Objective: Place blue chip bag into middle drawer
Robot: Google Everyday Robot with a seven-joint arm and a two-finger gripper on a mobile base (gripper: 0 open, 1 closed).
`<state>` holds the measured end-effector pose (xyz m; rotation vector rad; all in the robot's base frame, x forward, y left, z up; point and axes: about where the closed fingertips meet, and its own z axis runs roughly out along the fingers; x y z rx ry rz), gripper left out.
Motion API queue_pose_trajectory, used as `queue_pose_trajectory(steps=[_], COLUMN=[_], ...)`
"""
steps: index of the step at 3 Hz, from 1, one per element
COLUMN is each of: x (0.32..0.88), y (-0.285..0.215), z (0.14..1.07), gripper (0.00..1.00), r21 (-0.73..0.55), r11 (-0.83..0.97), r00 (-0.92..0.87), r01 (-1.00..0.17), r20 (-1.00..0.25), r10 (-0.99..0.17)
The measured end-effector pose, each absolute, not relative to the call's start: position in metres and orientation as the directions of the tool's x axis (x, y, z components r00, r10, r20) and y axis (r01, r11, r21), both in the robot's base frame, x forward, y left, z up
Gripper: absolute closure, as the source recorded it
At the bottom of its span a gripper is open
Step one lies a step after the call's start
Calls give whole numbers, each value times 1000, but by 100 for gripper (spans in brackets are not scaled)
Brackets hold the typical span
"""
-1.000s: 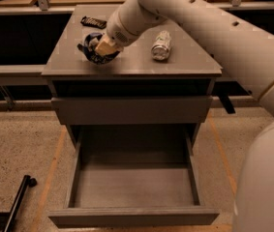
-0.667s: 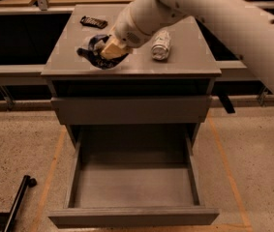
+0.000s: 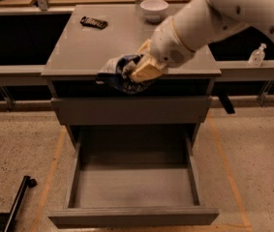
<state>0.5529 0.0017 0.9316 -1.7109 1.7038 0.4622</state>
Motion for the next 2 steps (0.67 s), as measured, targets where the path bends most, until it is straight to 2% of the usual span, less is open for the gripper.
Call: queue_pose_trajectory(steps=[1,2], x=[551,554], y=[-12,-5], z=[931,928], gripper=[100,100], r21=[-201,-198], r11=[103,65], r00=[61,86], r01=[-974,-978], r20=[-674,-672], r10=[-736,-736])
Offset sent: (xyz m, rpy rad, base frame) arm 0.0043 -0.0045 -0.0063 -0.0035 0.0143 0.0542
